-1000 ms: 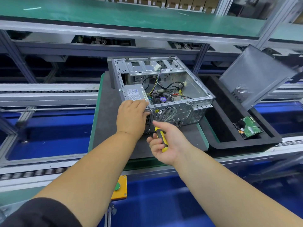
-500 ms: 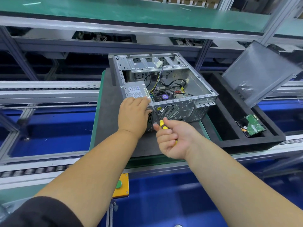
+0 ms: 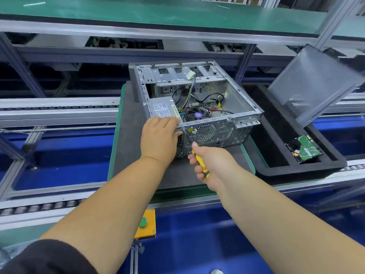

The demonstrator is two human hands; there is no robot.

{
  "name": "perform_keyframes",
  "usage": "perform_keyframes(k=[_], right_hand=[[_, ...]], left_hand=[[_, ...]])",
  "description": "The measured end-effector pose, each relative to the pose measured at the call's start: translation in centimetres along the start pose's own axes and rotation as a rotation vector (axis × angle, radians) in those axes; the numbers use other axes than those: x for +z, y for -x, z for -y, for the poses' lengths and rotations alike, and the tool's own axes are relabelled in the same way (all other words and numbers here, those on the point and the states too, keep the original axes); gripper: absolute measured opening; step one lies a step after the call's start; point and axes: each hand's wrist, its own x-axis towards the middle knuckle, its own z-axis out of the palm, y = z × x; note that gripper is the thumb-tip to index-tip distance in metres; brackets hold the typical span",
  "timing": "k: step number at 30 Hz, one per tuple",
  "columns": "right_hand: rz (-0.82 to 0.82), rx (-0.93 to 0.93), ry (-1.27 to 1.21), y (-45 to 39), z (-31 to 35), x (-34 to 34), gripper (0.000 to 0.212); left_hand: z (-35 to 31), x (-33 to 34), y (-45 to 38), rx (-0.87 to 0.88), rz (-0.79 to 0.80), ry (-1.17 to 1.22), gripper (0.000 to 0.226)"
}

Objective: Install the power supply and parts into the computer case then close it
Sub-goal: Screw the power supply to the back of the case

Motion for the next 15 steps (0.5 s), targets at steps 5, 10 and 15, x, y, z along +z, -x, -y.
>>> perform_keyframes(k=[5,10,15], right_hand=[[0.147,0.129,-0.240,0.1,0.2,-0.4,0.036],[0.327,0.231,-0.488,-0.1,-0.2,-1.0,0.036],[0.522,0.279,-0.711,-1.1,-2.2,-1.3,0.035]], left_hand=[[0.0,0.2,0.0,0.030,-0.033,-0.020,0.026],[0.1,0.1,-0.1,0.034,-0.016,-0.006,0.026],[0.1,0.3,0.1,0.038,0.000,-0.013,0.026]])
